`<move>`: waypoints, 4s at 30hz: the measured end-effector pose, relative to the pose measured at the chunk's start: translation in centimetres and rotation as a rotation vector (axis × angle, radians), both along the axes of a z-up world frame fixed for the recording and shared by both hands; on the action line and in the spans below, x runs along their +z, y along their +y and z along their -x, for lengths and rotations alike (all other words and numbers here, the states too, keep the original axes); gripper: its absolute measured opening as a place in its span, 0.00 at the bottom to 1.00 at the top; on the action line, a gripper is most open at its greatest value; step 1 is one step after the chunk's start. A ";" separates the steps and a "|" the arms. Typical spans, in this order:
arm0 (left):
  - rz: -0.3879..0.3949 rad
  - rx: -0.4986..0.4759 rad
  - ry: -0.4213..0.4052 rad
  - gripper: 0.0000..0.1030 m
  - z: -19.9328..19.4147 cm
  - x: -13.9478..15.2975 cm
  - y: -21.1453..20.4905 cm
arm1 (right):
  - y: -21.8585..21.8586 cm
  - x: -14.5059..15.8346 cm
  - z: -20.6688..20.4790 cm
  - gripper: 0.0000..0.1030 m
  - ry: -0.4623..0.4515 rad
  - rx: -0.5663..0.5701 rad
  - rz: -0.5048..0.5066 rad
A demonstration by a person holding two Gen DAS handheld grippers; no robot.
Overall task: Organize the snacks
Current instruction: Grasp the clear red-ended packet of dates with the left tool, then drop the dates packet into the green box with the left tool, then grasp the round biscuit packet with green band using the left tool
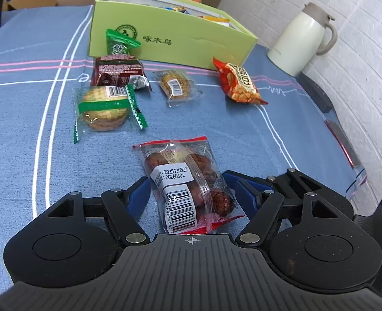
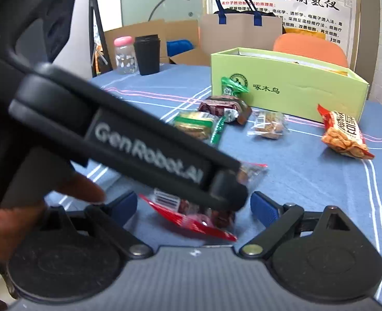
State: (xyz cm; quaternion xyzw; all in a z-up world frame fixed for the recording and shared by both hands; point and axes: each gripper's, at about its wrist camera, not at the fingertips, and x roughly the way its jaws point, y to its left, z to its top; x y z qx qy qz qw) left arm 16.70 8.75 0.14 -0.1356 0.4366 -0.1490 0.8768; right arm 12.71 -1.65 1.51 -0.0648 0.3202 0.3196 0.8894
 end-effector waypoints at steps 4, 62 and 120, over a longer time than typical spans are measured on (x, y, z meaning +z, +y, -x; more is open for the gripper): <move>0.013 0.000 -0.002 0.54 0.1 -0.1 0.5 | 0.4 -0.3 0.1 0.90 -0.026 0.001 0.044; 0.067 0.118 -0.060 0.52 -9.2 0.4 9.9 | 7.6 0.2 -10.5 0.90 0.054 0.176 0.046; -0.022 -0.055 -0.091 0.30 -1.7 0.8 2.2 | 2.1 2.1 -2.2 0.71 -0.066 0.020 0.078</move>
